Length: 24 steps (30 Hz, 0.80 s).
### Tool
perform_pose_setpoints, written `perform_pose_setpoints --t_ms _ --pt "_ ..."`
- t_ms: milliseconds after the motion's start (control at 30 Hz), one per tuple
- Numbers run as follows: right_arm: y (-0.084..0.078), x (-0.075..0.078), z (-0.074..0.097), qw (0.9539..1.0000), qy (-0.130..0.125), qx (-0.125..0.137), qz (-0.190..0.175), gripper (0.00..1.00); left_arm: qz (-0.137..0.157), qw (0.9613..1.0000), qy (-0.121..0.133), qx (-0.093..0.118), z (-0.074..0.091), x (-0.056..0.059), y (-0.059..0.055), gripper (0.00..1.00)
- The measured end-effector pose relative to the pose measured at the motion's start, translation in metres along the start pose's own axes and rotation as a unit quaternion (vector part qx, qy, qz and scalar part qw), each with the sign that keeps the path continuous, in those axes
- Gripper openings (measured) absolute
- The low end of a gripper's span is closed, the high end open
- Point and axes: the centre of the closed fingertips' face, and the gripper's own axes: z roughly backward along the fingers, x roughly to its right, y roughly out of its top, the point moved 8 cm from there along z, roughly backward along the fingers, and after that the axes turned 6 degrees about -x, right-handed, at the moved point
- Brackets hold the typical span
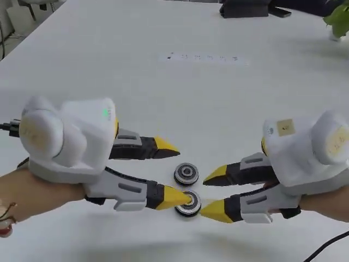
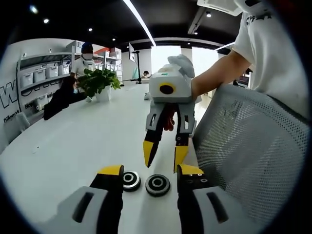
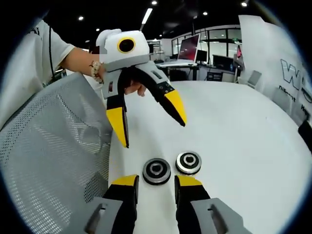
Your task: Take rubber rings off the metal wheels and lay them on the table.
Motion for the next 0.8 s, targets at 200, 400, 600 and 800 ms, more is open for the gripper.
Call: perform_pose_setpoints --t_ms 200,400,600,800 --pt "-0.004 0.001 -0.007 0.9998 0.0 0.004 -0.018 0.22 -0.011 0.9998 -0.01 -0.016 -0.01 0.005 -0.01 0.36" --pt "-0.009 0.0 -0.013 0.9996 0.0 -0.006 -0.026 0.19 -0.014 0.9992 -0.021 -0.03 -0.018 0.007 -0.02 0.29" --pt "-0.012 -0.001 -0.017 0.9995 -0.004 -0.008 -0.03 0.17 -0.018 0.9989 -0.02 -0.04 -0.026 0.009 -0.028 0.23" --pt "-0.013 -0.001 -0.017 0.999 -0.004 -0.001 -0.044 0.16 -0.016 0.9986 -0.024 -0.043 -0.032 0.01 -0.03 0.19"
